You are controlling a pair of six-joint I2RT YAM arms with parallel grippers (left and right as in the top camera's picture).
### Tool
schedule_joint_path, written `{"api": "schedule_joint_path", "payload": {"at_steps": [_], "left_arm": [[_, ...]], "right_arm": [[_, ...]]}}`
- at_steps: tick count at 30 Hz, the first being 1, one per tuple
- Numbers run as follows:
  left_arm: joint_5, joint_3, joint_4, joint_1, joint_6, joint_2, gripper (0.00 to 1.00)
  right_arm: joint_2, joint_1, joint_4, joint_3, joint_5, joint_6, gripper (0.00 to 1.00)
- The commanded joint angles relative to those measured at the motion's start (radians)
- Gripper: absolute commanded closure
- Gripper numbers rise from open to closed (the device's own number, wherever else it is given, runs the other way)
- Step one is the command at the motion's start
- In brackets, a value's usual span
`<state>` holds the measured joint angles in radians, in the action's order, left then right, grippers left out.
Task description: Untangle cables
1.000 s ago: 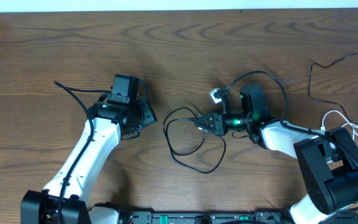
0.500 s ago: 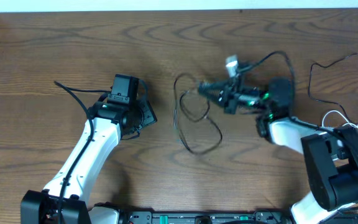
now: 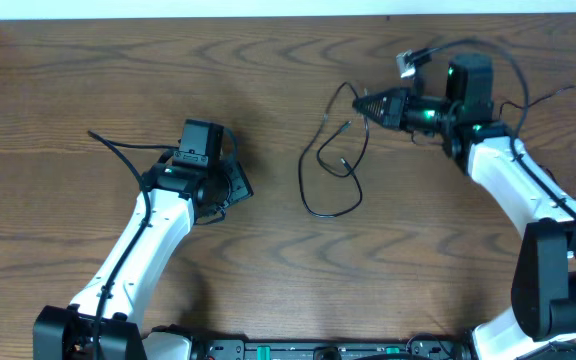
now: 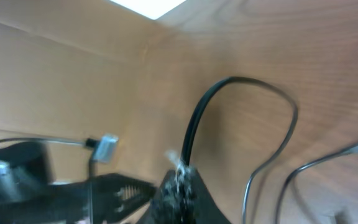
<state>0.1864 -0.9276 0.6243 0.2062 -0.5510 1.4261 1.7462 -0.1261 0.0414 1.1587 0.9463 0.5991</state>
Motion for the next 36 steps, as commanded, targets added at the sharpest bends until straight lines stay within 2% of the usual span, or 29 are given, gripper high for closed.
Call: {"api": "schedule_joint_path", "payload": {"at_steps": [1,3,6,11,13,14,19,27,28,30,31,32,34,36], "left_arm": [[0.007,-0.008,0.002,-0.003,-0.009,0.003,0.45],[0.007,-0.008,-0.002,-0.003,-0.009,0.003,0.45],[0.007,-0.008,-0.006,-0.003,-0.009,0.003,0.45],[0.007,-0.008,-0.004,-0.003,-0.008,0.003,0.45],[0.007,-0.008,-0.004,-0.003,-0.008,0.003,0.45],[0.007,-0.008,-0.004,-0.003,-0.008,0.003,0.45],[0.007,-0.008,-0.005,-0.003,-0.009,0.003,0.45],[0.008,-0.008,-0.004,-0.003,-0.009,0.003,0.44],[0.008,-0.008,-0.004,-0.003,-0.009,0.003,0.44],[0.008,-0.008,-0.005,-0.003,-0.009,0.003,0.44],[0.008,-0.008,-0.008,-0.003,-0.008,0.003,0.4],[0.012,-0.008,-0.013,-0.002,-0.008,0.003,0.39],[0.037,-0.008,-0.036,0.003,-0.008,0.003,0.36],[0.071,-0.008,-0.073,0.009,0.007,0.003,0.35]], "right_arm": [[-0.04,0.005,0.325,0.193,-0.274,-0.336,0.99],[-0.04,0.004,0.578,0.34,-0.522,-0.478,0.99],[-0.04,0.011,0.757,0.496,-0.787,-0.563,0.99],[-0.04,0.065,0.884,0.684,-1.043,-0.597,0.99],[-0.04,0.132,0.934,0.814,-1.278,-0.597,0.99],[-0.041,0.152,0.942,0.842,-1.334,-0.596,0.99],[-0.04,0.264,0.947,0.887,-1.513,-0.543,0.99],[-0.034,0.446,0.947,0.797,-1.493,-0.461,0.99],[-0.034,0.467,0.946,0.782,-1.449,-0.461,0.81],[-0.034,0.488,0.945,0.769,-1.324,-0.461,0.34],[-0.034,0.497,0.943,0.763,-1.199,-0.462,0.17],[-0.034,0.502,0.943,0.761,-1.088,-0.462,0.11],[-0.033,0.502,0.943,0.761,-0.809,-0.462,0.05],[-0.033,0.496,0.943,0.761,-0.596,-0.469,0.04]]}}
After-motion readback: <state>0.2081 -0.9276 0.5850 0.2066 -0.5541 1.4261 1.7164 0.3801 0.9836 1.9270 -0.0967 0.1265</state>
